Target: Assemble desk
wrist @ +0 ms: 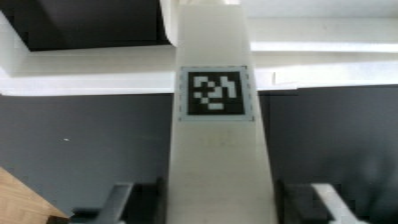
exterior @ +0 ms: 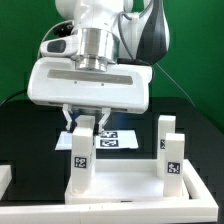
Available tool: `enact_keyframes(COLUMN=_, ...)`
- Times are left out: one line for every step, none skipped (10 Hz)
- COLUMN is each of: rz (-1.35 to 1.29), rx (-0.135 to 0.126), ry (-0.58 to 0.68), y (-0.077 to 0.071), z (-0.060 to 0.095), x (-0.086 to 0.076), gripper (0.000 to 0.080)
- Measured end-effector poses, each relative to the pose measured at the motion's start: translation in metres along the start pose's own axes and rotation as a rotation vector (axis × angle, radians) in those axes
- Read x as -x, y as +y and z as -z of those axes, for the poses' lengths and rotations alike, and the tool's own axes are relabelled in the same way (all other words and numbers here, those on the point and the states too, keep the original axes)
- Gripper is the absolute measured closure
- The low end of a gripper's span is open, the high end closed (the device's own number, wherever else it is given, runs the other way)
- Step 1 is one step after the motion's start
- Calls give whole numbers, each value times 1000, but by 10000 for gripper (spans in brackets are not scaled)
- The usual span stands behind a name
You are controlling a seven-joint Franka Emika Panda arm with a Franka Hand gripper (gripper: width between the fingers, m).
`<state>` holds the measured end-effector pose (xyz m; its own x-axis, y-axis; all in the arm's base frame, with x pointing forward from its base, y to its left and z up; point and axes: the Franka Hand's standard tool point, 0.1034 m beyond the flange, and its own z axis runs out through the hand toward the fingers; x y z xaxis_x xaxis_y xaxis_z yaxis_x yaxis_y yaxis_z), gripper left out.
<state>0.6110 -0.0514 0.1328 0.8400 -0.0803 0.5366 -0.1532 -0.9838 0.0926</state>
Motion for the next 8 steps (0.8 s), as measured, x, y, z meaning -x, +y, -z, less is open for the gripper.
enact_keyframes(rz=0, rx=0, ry=0, y=0, z=0, x=0, gripper=354)
enact_keyframes(rz=0, rx=0, ry=0, y=0, z=0, x=0, gripper=224)
enact_keyframes(rz=0, rx=0, ry=0, y=0, z=0, x=0, gripper=224)
enact_keyframes(rz=0, rx=0, ry=0, y=0, z=0, x=0, gripper=165)
enact_keyframes(rz=0, rx=0, ry=0, y=0, z=0, x=0, gripper=153)
enact_keyframes(rz=0, rx=0, ry=0, y=0, z=0, x=0, gripper=153)
enact_keyframes(rz=0, rx=0, ry=0, y=0, z=0, x=0, gripper=151)
enact_keyframes(rz=0, rx=0, ry=-2, y=0, z=0, x=0, gripper=151)
